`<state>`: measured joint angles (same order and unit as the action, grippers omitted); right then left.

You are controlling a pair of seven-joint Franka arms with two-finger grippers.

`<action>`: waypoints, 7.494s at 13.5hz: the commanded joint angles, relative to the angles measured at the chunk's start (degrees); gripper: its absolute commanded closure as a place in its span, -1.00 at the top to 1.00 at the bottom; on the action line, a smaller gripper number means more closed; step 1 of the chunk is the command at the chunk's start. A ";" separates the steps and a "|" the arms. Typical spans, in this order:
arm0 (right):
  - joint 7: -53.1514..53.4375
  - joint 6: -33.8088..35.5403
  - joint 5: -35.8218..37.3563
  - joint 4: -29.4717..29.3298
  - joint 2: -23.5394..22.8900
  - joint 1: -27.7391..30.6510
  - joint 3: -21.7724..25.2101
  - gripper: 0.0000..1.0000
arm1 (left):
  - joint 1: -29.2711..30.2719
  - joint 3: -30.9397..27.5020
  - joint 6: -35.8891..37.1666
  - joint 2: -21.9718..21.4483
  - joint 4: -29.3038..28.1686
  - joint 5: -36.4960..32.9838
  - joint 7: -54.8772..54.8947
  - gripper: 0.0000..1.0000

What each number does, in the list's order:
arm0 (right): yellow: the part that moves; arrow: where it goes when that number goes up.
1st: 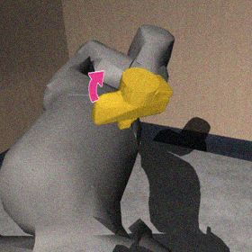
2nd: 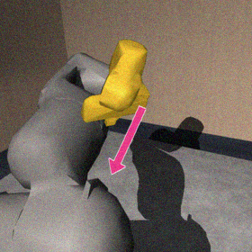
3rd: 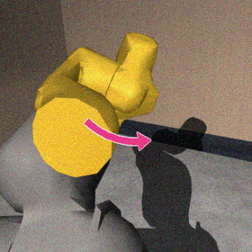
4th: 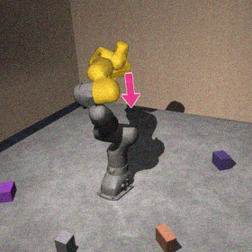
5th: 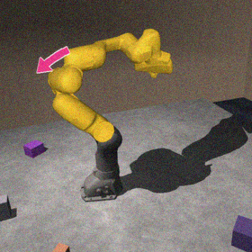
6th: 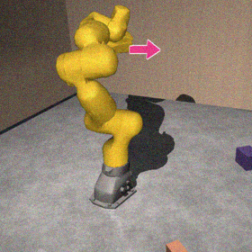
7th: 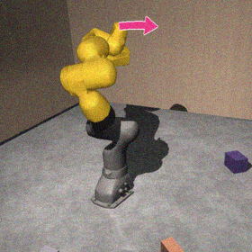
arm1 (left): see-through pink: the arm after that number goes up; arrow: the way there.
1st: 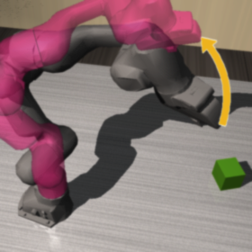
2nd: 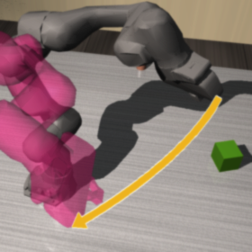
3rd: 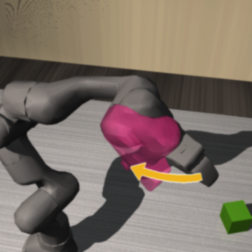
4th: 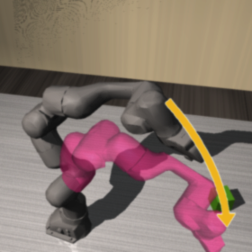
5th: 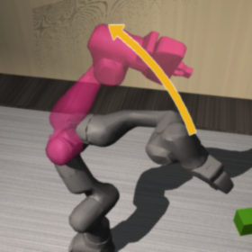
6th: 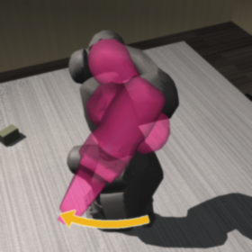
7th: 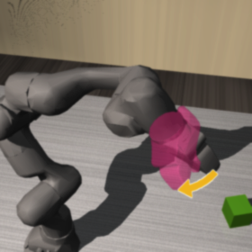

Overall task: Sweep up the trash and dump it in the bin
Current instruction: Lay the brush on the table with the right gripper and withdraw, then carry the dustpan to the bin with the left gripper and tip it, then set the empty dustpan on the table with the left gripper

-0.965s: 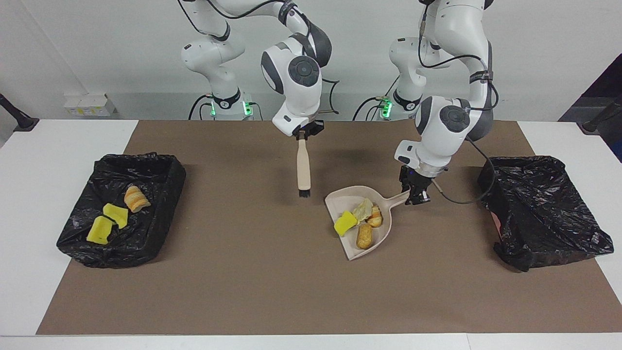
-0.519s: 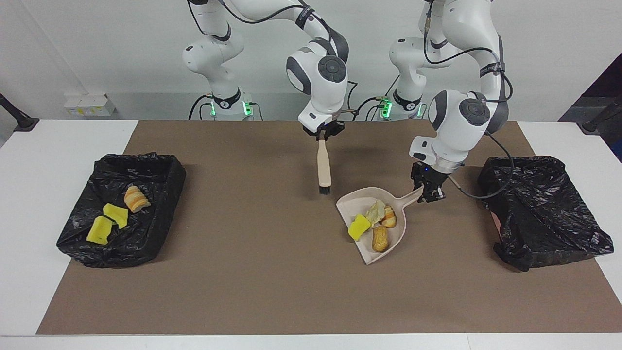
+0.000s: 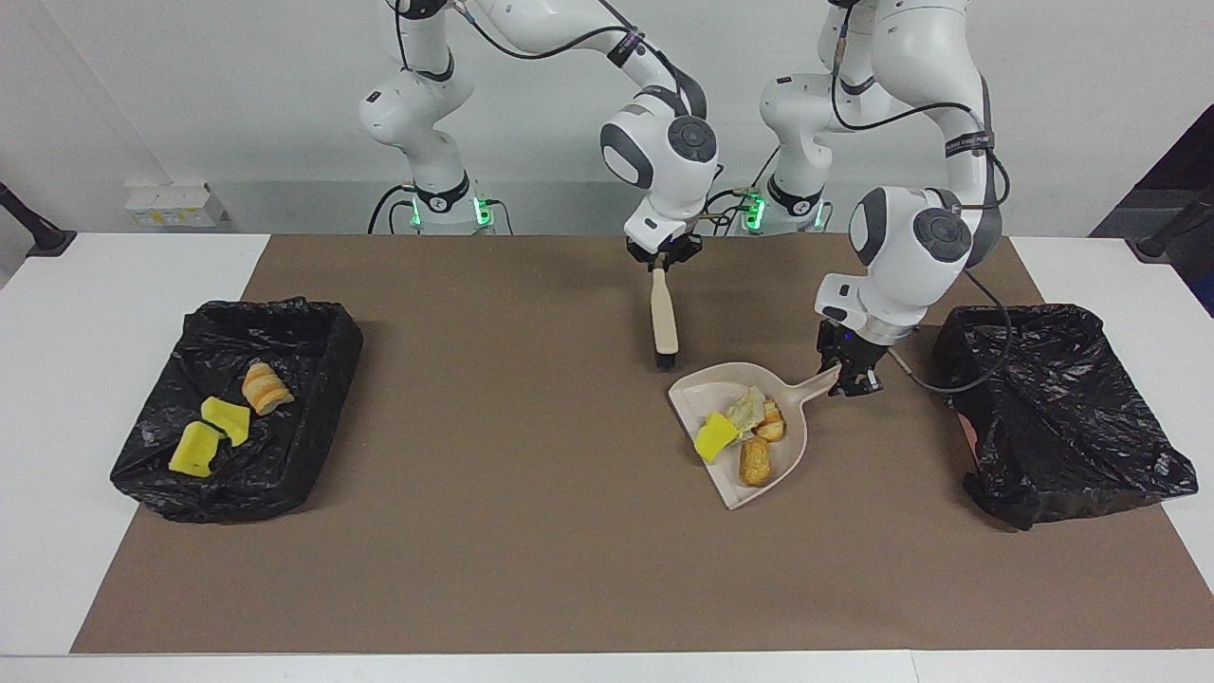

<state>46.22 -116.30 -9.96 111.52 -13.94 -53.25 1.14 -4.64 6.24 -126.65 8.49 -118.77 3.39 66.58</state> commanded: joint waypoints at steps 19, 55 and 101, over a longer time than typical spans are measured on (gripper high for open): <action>-2.52 8.45 2.84 -3.06 5.83 4.02 0.53 1.00 | -1.87 0.17 -1.15 -0.32 -0.94 -1.37 -6.91 -1.00; -54.49 31.48 9.87 -23.45 13.23 47.43 9.59 1.00 | 35.84 -0.18 24.09 11.11 43.54 -30.34 16.83 -1.00; -51.06 27.97 9.61 -19.06 17.28 54.66 -0.79 1.00 | -19.89 2.90 -6.68 8.47 12.25 -8.92 -92.42 -1.00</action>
<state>-4.21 -86.99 -0.47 90.75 1.93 1.12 0.53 -23.83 10.17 -130.47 19.23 -103.58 -6.55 -25.23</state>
